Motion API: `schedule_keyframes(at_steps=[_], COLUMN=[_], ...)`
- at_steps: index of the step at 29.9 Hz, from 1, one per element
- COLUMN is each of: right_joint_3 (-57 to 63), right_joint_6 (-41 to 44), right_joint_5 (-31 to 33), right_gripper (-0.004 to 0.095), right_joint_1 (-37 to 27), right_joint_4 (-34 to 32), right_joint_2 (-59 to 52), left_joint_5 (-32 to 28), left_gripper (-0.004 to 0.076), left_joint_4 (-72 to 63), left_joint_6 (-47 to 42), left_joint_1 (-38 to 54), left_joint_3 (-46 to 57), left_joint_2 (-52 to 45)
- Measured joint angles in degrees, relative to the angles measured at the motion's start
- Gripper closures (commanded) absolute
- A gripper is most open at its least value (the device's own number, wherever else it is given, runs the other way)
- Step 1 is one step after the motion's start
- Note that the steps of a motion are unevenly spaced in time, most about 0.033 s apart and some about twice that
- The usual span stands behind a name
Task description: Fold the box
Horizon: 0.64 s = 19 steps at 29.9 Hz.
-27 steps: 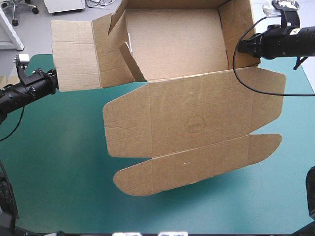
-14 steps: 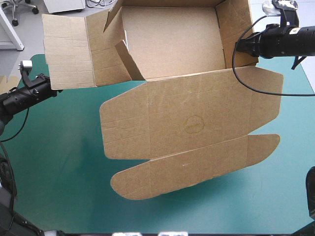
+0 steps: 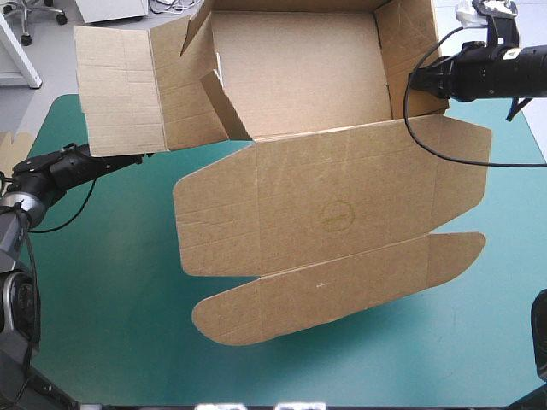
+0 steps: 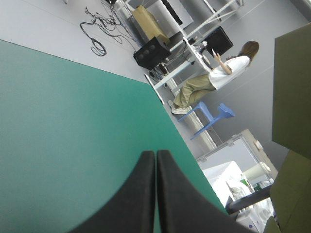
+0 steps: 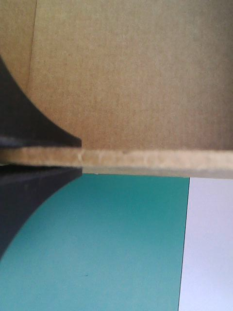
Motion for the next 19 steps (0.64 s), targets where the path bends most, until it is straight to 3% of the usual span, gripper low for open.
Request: schedule_keyframes(at_steps=[19], right_joint_3=[0.3], right_joint_6=[0.0], right_joint_5=[0.0], right_gripper=[0.0921], right_joint_1=[0.0], right_joint_4=[-0.2], right_joint_2=[0.0], left_joint_5=[0.1], left_gripper=[0.0723], left_joint_4=[-0.3], left_joint_6=[-2.0], left_joint_1=[-6.2], left_joint_3=[-3.9], left_joint_2=[-3.8])
